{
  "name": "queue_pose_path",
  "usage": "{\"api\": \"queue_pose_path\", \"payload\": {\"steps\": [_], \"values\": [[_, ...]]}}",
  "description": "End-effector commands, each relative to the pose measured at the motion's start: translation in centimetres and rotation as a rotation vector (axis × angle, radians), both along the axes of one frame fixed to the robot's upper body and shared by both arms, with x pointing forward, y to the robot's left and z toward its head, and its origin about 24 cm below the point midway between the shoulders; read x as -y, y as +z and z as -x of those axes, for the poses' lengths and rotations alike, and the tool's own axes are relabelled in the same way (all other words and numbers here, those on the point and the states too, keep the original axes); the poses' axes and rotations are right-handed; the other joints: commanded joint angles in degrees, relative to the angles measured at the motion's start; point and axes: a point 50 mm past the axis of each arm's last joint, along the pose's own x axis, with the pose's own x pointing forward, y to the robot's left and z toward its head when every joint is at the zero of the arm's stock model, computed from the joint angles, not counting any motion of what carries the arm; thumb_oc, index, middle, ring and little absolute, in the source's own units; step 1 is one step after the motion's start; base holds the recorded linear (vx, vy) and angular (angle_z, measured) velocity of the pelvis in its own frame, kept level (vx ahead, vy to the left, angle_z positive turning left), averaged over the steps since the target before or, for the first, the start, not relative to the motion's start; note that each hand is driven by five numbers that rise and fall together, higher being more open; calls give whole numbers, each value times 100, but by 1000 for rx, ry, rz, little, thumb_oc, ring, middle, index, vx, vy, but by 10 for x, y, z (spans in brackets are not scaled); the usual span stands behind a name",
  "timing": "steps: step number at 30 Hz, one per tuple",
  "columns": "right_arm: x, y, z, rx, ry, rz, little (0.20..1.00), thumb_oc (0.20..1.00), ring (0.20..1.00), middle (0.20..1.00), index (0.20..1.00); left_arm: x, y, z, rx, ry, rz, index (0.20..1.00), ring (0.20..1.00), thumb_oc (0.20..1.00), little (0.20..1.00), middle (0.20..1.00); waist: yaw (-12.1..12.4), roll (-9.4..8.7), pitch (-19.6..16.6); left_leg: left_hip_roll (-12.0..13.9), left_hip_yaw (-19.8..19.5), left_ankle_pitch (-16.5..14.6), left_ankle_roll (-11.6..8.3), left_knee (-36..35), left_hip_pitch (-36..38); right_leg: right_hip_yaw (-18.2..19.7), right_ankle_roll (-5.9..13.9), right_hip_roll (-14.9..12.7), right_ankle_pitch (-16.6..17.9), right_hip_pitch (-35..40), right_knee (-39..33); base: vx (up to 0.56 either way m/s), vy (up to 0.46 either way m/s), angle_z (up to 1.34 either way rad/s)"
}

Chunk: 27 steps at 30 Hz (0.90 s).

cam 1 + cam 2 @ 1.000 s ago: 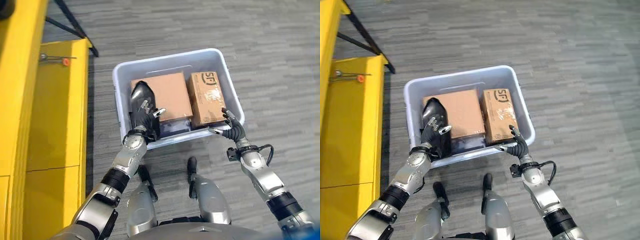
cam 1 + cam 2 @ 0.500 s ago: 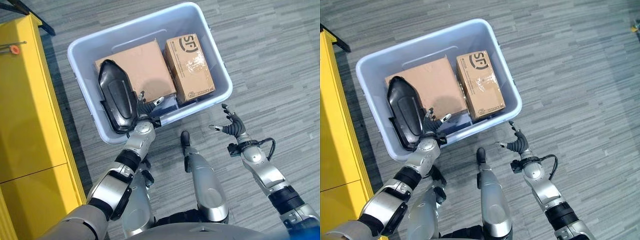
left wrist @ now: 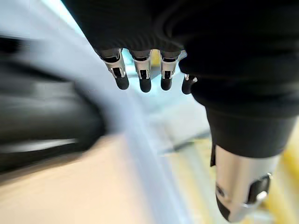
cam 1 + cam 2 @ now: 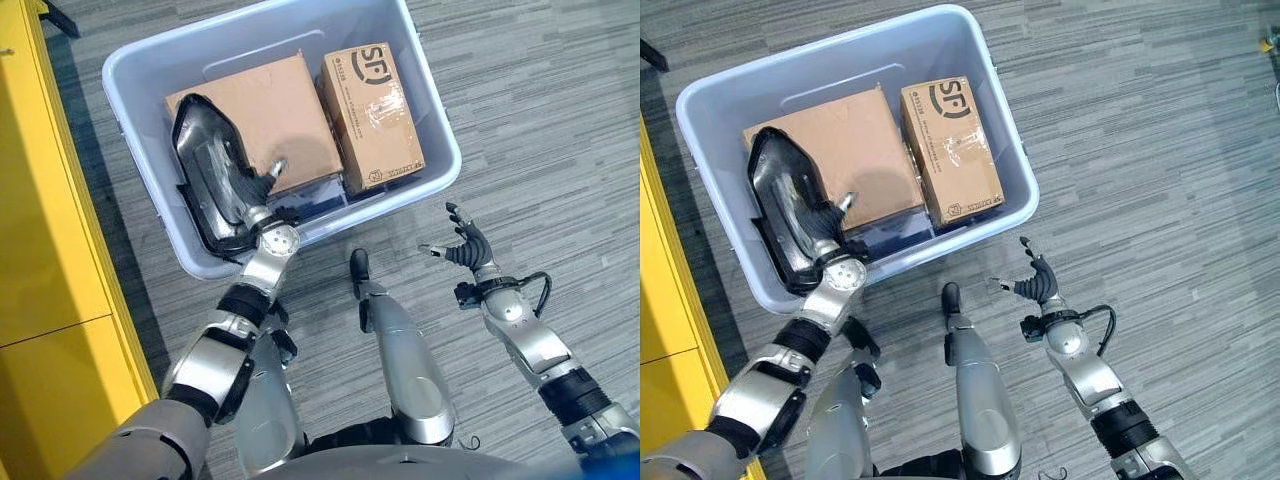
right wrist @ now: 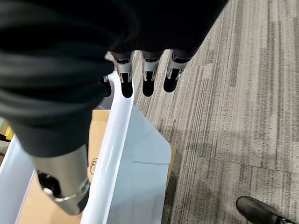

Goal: Move parts from the plastic box to the shelf.

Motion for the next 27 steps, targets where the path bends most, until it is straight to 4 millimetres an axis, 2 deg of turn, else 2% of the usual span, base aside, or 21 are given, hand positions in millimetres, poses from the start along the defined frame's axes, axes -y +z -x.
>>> {"api": "queue_pose_path", "payload": {"steps": [1, 5, 10, 13, 17, 24, 27], "values": [[0, 10, 5, 86, 5, -47, 1000, 1000, 1000, 1000, 1000, 10, 9, 17, 227, 34, -49, 1000, 1000, 1000, 1000, 1000, 167, -198, -219, 168, -459, -32, -213, 446, -338, 101, 258, -108, -160, -85, 271, 14, -16, 6], [-6, 1, 6, 76, 3, -55, 1000, 1000, 1000, 1000, 1000, 10, 5, 22, 267, 106, -53, 1000, 1000, 1000, 1000, 1000, 260, -226, -219, 138, -552, -27, -207, 418, -375, 39, 273, -118, -128, -67, 227, 5, -46, 12], [-9, -6, 6, 60, -5, -72, 1000, 1000, 1000, 1000, 1000, 8, -2, 9, 118, 75, -124, 1000, 1000, 1000, 1000, 1000, 294, -303, -219, 158, -611, -61, -225, 486, -451, 2, 302, -116, -110, -74, 210, 3, -52, 11], [-9, -7, 4, 47, 4, -69, 1000, 1000, 1000, 1000, 1000, 2, -11, -4, -28, 97, -124, 1000, 1000, 1000, 1000, 1000, 245, -367, -219, 180, -599, -73, -214, 574, -560, 27, 320, -100, -74, -180, 252, 0, 0, 0], [-14, -6, 0, 44, 34, -35, 1000, 1000, 1000, 1000, 1000, -3, -13, -14, -134, 94, -99, 1000, 1000, 1000, 1000, 1000, 192, -426, -219, 198, -617, -87, -224, 680, -688, 64, 323, -89, -56, -299, 308, 1, -1, 1], [-15, -5, -7, 28, 23, -29, 1000, 1000, 1000, 1000, 1000, -5, -16, -26, -262, 57, -43, 1000, 1000, 1000, 1000, 1000, 135, -541, -219, 235, -630, -121, -229, 822, -871, 78, 327, -73, -39, -456, 376, 1, -2, 1], [-16, -3, -10, 26, 33, -25, 1000, 1000, 1000, 1000, 1000, -9, -13, -29, -266, 88, -32, 1000, 1000, 1000, 1000, 1000, 88, -586, -219, 257, -639, -141, -236, 908, -956, 110, 318, -61, -40, -539, 430, 0, 0, 0]]}}
